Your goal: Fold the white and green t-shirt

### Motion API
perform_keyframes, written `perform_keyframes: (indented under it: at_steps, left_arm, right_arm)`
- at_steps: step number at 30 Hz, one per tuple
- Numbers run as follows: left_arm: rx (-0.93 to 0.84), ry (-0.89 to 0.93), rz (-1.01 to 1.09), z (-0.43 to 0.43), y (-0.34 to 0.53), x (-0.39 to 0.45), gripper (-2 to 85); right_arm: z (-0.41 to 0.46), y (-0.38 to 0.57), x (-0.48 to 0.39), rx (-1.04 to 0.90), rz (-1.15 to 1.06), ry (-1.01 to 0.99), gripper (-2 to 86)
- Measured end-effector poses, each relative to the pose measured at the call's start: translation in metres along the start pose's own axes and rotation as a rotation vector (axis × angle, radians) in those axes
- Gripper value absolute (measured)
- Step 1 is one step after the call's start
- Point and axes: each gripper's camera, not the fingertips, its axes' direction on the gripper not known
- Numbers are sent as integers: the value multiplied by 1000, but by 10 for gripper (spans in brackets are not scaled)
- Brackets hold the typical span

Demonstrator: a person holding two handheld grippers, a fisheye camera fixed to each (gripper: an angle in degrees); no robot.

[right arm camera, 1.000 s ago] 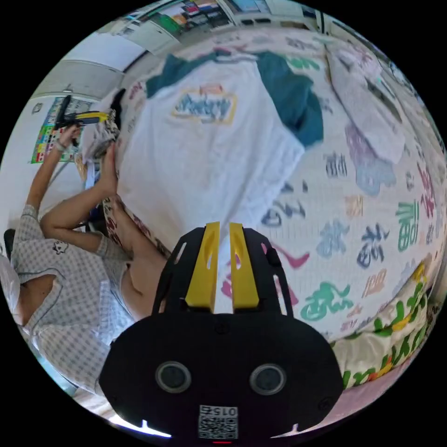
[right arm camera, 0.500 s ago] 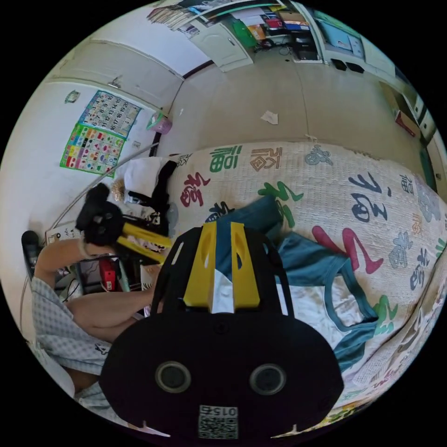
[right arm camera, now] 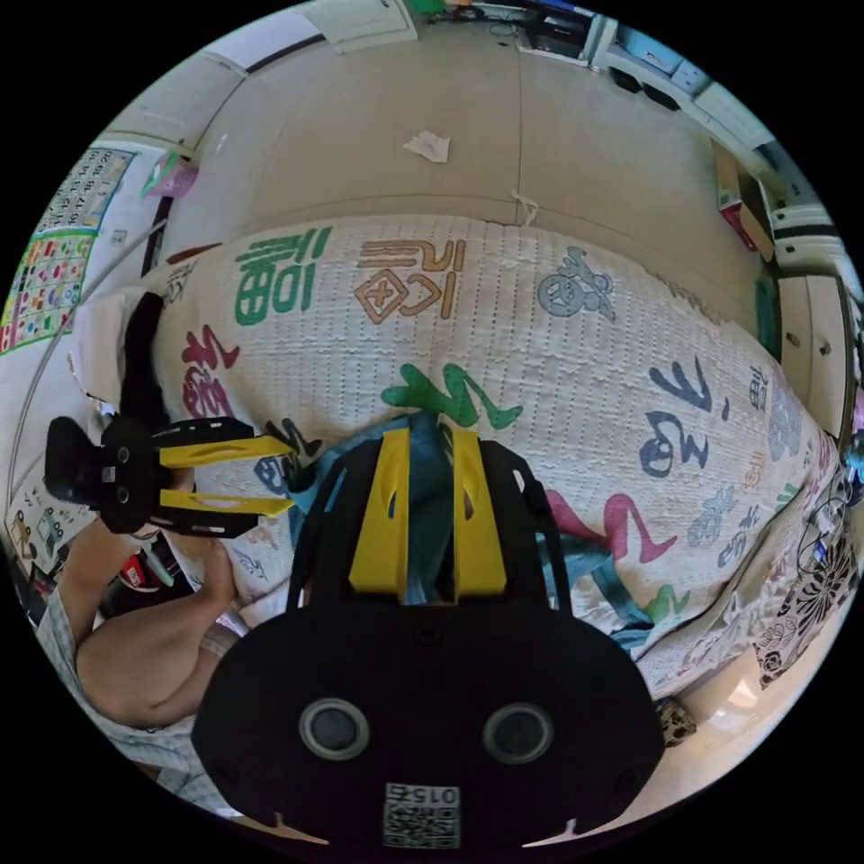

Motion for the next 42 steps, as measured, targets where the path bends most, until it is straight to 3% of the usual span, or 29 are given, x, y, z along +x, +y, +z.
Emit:
perform_keyframes:
  at_steps: [4,9,15,22,26,29,35,39,42]
  left_arm:
    - [-41,92,40,11,4,3,8]
    - [57,94,-92,-26,42,4,-3]
    - [72,92,-268,-3,72,9,-5]
    - [178,-15,-24,-16,49,92,-4]
    - [139,11,224,-1,19,164,-3]
    - [72,36,388,36,-7,218,0]
    - [-271,260,507,171,-38,295,16]
    - [-147,190,511,173,-55,324,6]
    - [-139,111,464,197,-80,329,5]
  right_arm:
    - [4,-9,2,-68,-77,32,24]
    - [-35,0,-10,99,-226,-224,-9]
    - [-24,13,-42,101,-367,-103,-10]
    - [-83,127,0,418,-369,-231,-10]
    - [-101,256,46,639,-294,-230,-9]
    - [-80,340,83,692,-159,-186,-8]
    - [9,441,153,498,183,-255,25]
    - [7,502,167,611,295,-260,49]
    - [3,516,158,661,231,-264,50]
